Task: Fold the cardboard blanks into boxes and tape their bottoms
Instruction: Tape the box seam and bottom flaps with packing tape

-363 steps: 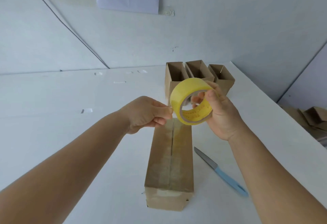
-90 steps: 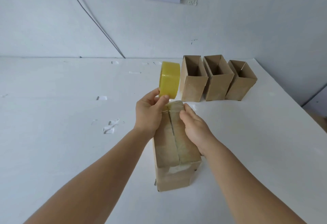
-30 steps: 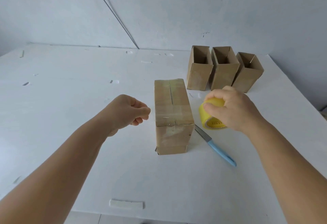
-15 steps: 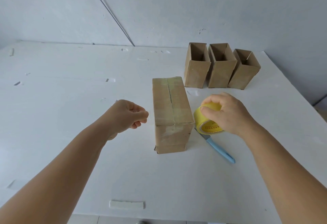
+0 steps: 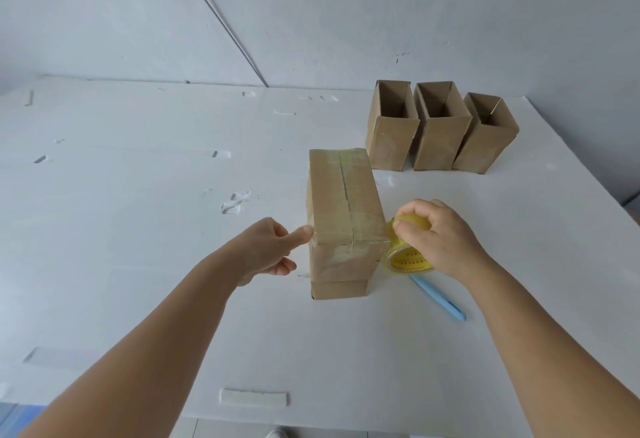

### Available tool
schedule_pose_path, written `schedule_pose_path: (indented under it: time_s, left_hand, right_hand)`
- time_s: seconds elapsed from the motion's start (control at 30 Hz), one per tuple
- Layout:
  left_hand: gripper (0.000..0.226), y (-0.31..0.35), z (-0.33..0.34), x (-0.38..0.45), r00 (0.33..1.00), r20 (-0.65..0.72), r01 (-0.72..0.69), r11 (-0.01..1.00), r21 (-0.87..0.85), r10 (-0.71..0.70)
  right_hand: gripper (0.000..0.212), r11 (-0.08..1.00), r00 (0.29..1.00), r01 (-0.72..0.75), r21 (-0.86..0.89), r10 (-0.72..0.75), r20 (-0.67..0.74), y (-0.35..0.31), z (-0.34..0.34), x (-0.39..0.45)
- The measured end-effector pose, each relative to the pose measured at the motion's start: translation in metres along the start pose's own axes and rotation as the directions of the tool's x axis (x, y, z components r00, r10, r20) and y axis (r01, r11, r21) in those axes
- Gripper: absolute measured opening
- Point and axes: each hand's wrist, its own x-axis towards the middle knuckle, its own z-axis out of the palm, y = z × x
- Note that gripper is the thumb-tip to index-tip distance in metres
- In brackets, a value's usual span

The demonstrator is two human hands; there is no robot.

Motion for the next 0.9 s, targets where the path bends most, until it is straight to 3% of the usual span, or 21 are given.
schedule_pose_path:
  time_s: [0.1,0.2,0.3,0.4,0.47,0.53,0.73,0.8,0.9]
  left_hand:
    - [0.05,-0.007,0.004,-0.003,0.998,-0.052,0.02,1.0,0.007,-0.02]
    - [0.034,-0.008,0.012,-0.006,0.961,-0.252,-0.109,0.993,0.033,0.114]
    - [0.016,-0.008,0.024,-0.014,0.851,-0.434,-0.244,0.954,0.174,0.296]
    - [0.025,-0.016,0.039,-0.026,0.714,-0.525,-0.378,0.886,0.268,0.463]
    - [0.036,-0.02,0.049,-0.036,0.666,-0.53,-0.437,0.85,0.294,0.526]
    - [0.047,-0.025,0.056,-0.043,0.667,-0.503,-0.452,0.835,0.315,0.551]
    - [0.073,-0.034,0.067,-0.046,0.771,-0.278,-0.476,0.808,0.346,0.573]
    - [0.079,-0.035,0.068,-0.045,0.833,-0.179,-0.475,0.843,0.252,0.523]
    - [0.087,-0.044,0.071,-0.036,0.865,-0.094,-0.478,0.866,0.151,0.493]
  right_hand:
    - [0.004,1.0,1.0,0.009,-0.018,-0.009,-0.001,-0.001,0.0,0.002]
    - [0.004,1.0,1.0,0.004,-0.016,-0.004,0.002,-0.003,0.001,0.004]
    - [0.004,1.0,1.0,0.01,-0.015,-0.01,-0.001,-0.004,0.002,0.004]
    - [0.005,1.0,1.0,0.003,-0.016,-0.003,-0.003,-0.005,0.003,0.004]
    - [0.005,1.0,1.0,-0.001,-0.016,0.001,-0.005,-0.004,0.003,0.004]
    - [0.005,1.0,1.0,-0.002,-0.011,0.002,-0.005,-0.004,0.003,0.003]
    - [0.005,1.0,1.0,-0.004,-0.017,0.004,-0.005,-0.005,0.003,0.003]
    - [0.005,1.0,1.0,-0.009,-0.013,0.009,-0.007,-0.005,0.004,0.003]
    - [0.004,1.0,1.0,-0.017,-0.021,0.016,-0.016,-0.005,0.006,0.002]
